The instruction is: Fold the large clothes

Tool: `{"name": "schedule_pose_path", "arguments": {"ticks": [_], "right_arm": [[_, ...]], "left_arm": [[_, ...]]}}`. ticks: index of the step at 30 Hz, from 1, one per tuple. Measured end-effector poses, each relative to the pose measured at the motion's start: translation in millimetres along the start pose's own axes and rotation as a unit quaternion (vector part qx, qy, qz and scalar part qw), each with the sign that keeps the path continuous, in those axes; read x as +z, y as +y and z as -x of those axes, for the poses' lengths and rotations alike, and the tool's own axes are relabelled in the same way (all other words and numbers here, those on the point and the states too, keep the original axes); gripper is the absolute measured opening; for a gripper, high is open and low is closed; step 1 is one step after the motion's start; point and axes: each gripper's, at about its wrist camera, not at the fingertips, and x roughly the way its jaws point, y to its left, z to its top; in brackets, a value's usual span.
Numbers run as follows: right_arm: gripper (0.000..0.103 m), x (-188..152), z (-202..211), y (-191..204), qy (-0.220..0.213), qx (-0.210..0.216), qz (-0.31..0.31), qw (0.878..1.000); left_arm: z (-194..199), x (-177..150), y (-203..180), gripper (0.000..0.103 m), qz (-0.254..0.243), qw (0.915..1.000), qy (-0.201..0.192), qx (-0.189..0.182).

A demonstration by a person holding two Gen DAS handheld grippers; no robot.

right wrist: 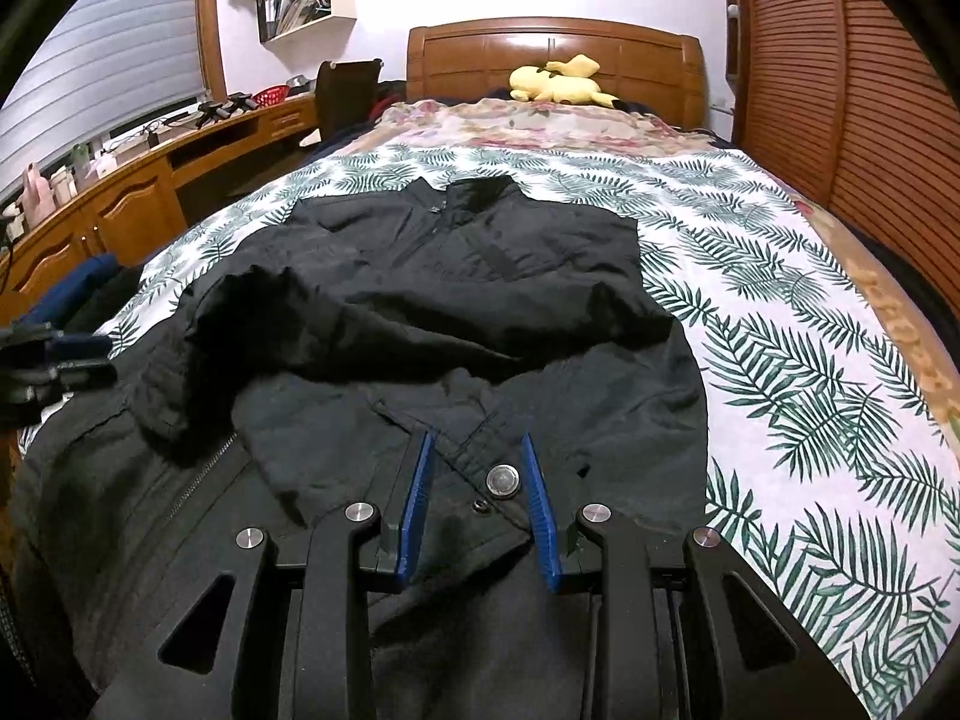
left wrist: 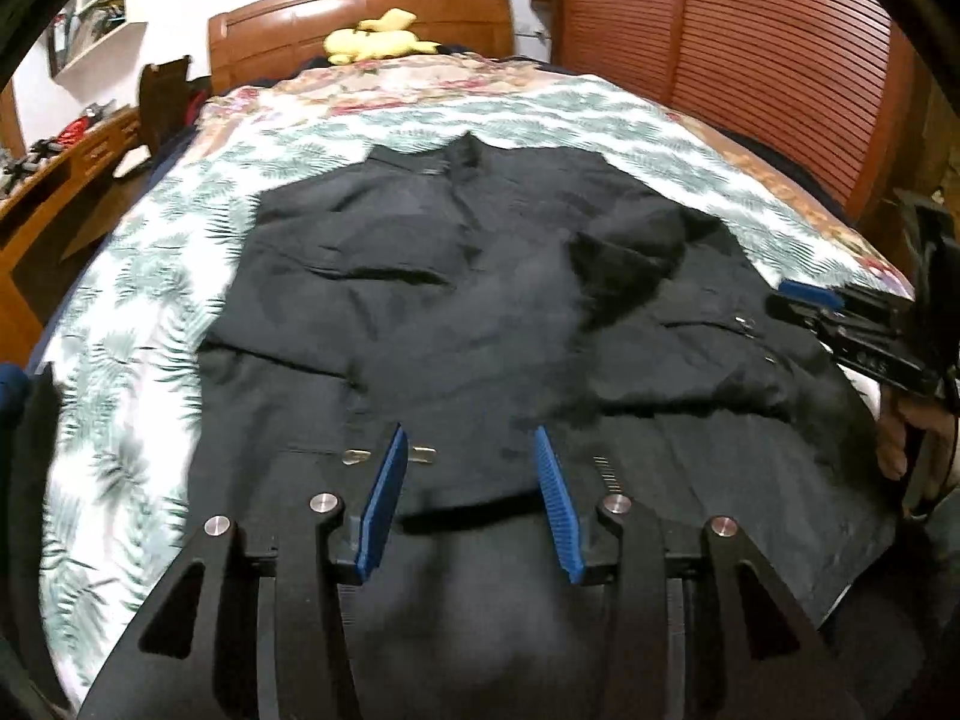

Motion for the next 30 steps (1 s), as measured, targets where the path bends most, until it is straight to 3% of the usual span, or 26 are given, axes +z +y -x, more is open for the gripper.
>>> {"name": "schedule_pose_path", "arguments": {"ticks": [6,12,17,18,19,25,30], "right_arm": [[0.031,-2,2,0,-0.001,0.001,-0.001,1.000],[0.031,-2,3,0,0.001,0.002,0.004,1.000],[0.031,-4,7,0,-0.002,0.003,0.005,1.000],[0.031,-4,7,-1,-0.002,0.003,0.005,1.000],[0.031,-5,7,-1,-0.002,0.003,0.004,1.000],[0.031,-6,7,-1,-0.001,0.003,0.004,1.000],[0.031,-4,6,1,0.000,0.000,0.007,1.000]], "left_arm": [[-25,2,-38,0.045,-0.027,0.9995,0.009,-0.017],[-60,2,-47,0.046,-0.037,0.9979,0.041,0.033],[-67,-5,-44,0.046,-0.046,0.9972,0.044,0.039],[-66,-7,-43,0.035,-0.049,0.9972,0.041,0.038],[-65,-8,-44,0.011,-0.054,0.9970,0.042,0.037],[-24,-8,-40,0.006,-0.095,0.9941,0.006,0.052],[19,2,-13,0.006,-0.093,0.9927,-0.032,0.071]]}}
